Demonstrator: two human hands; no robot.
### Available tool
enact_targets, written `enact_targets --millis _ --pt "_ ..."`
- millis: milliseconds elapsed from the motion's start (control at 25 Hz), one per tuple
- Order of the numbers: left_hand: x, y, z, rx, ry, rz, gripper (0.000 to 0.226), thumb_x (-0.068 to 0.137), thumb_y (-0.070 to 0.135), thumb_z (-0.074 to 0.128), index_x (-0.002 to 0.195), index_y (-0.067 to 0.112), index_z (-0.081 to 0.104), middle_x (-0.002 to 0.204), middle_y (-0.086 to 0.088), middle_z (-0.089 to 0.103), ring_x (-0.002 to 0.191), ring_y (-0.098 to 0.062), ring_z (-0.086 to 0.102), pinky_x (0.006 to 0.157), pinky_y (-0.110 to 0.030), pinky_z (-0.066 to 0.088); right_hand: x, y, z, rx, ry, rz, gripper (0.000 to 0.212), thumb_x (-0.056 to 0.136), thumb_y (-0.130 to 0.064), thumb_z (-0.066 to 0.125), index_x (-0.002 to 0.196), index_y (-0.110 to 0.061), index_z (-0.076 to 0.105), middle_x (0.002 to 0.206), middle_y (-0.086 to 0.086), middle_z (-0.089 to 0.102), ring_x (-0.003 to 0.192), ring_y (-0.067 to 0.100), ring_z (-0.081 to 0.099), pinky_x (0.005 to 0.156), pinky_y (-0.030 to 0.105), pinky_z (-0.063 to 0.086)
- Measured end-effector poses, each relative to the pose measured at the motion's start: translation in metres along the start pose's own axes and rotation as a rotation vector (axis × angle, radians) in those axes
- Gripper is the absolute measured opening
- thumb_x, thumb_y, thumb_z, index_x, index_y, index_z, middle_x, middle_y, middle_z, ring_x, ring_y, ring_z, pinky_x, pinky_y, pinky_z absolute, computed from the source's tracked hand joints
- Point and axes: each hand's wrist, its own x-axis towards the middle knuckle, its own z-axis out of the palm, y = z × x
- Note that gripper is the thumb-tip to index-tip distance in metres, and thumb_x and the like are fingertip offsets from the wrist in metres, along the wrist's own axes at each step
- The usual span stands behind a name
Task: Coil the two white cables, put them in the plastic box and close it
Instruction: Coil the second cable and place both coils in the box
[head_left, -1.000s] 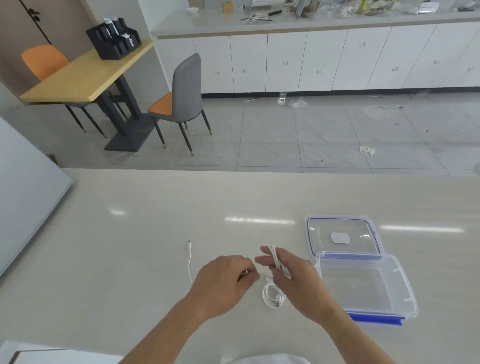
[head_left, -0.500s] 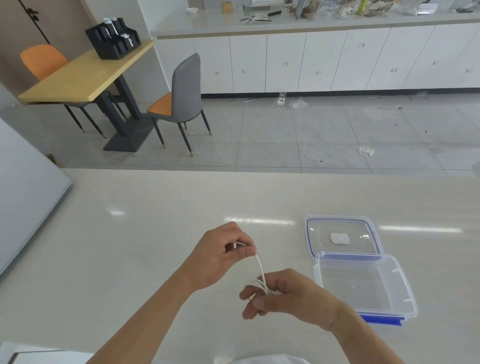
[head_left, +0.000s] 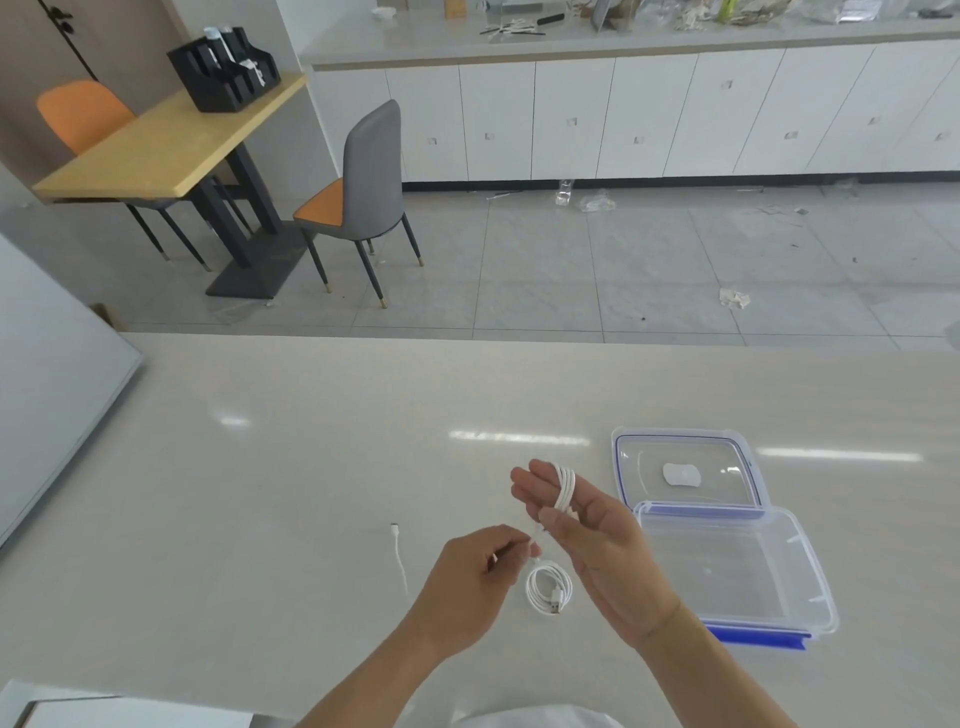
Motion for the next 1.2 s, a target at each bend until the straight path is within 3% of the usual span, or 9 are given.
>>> enact_targets --millis 160,320,400,520,600,760,880,1000,1200 --pt "-0.004 0.010 -0.007 0.118 -0.060 0.035 0.018 0.096 0.036 0.056 0.088 0.029 0.070 0.069 0.029 0.059 0.059 0.002 0.049 0.058 -0.010 0.035 0.002 0.005 -0.003 -0.364 0.058 -0.019 0.048 0.097 0.006 0.052 0.125 -0.032 0.059 0.123 -0.018 0.072 0.121 0.001 0.062 0.105 0.021 0.047" --pt "-0.003 0.020 -0.032 0.180 -0.109 0.009 0.013 0.089 0.040 0.065 0.083 0.029 0.070 0.064 0.027 0.059 0.056 0.001 0.049 0.056 -0.012 0.036 0.000 0.005 -0.009 -0.634 -0.027 0.042 0.051 0.093 0.005 0.052 0.133 -0.027 0.056 0.121 -0.022 0.071 0.120 -0.007 0.059 0.104 0.020 0.045" --pt "0.000 0.026 -0.046 0.236 -0.128 0.011 0.013 0.087 0.041 0.068 0.083 0.029 0.069 0.064 0.027 0.059 0.058 0.001 0.050 0.056 -0.012 0.035 -0.002 0.002 -0.010 -0.699 -0.118 0.102 0.053 0.089 0.001 0.055 0.131 -0.030 0.056 0.119 -0.021 0.072 0.114 -0.008 0.061 0.097 0.015 0.047" --pt "0.001 0.038 -0.063 0.295 -0.210 0.063 0.013 0.085 0.043 0.070 0.083 0.030 0.068 0.072 0.026 0.060 0.064 0.000 0.053 0.059 -0.016 0.040 -0.006 -0.002 -0.007 -0.851 -0.253 0.143 0.043 0.084 -0.019 0.063 0.125 -0.033 0.061 0.104 -0.031 0.071 0.089 -0.011 0.063 0.074 0.008 0.046" --pt "0.003 0.045 -0.072 0.307 -0.243 0.112 0.012 0.084 0.042 0.070 0.083 0.031 0.068 0.079 0.019 0.065 0.068 -0.004 0.056 0.063 -0.023 0.047 -0.009 -0.002 -0.004 -0.884 -0.292 0.145 0.030 0.088 -0.024 0.063 0.117 -0.030 0.065 0.095 -0.033 0.071 0.083 -0.010 0.063 0.074 0.010 0.046" --pt "0.016 0.045 -0.085 0.176 -0.209 0.141 0.012 0.081 0.042 0.075 0.081 0.031 0.070 0.085 0.011 0.067 0.070 -0.005 0.057 0.064 -0.020 0.046 -0.016 -0.005 -0.002 -0.801 -0.414 0.218 0.023 0.098 -0.028 0.052 0.117 -0.029 0.067 0.106 -0.019 0.077 0.102 -0.003 0.064 0.094 0.019 0.047" --pt "0.025 0.032 -0.084 0.008 -0.153 0.077 0.011 0.080 0.039 0.078 0.079 0.030 0.072 0.085 0.008 0.071 0.071 -0.009 0.058 0.067 -0.019 0.047 -0.020 -0.008 0.000 -0.613 -0.465 0.251 0.025 0.098 -0.029 0.053 0.119 -0.025 0.068 0.109 -0.006 0.079 0.101 0.005 0.063 0.096 0.019 0.046" --pt "0.026 0.014 -0.069 -0.080 -0.107 0.029 0.009 0.089 0.031 0.073 0.080 0.028 0.073 0.078 0.004 0.070 0.066 -0.005 0.054 0.064 -0.014 0.045 -0.019 -0.011 0.002 -0.392 -0.332 0.186 0.024 0.097 -0.026 0.059 0.116 -0.015 0.070 0.105 0.004 0.080 0.090 0.008 0.064 0.086 0.018 0.049" --pt "0.014 -0.006 -0.033 -0.185 -0.066 -0.079 0.018 0.098 0.024 0.060 0.087 0.020 0.074 0.057 0.022 0.056 0.051 0.003 0.044 0.051 -0.006 0.035 -0.011 -0.008 0.005 -0.083 -0.066 0.092 0.033 0.081 -0.023 0.070 0.108 -0.005 0.075 0.106 0.016 0.078 0.090 0.020 0.066 0.084 0.024 0.054"
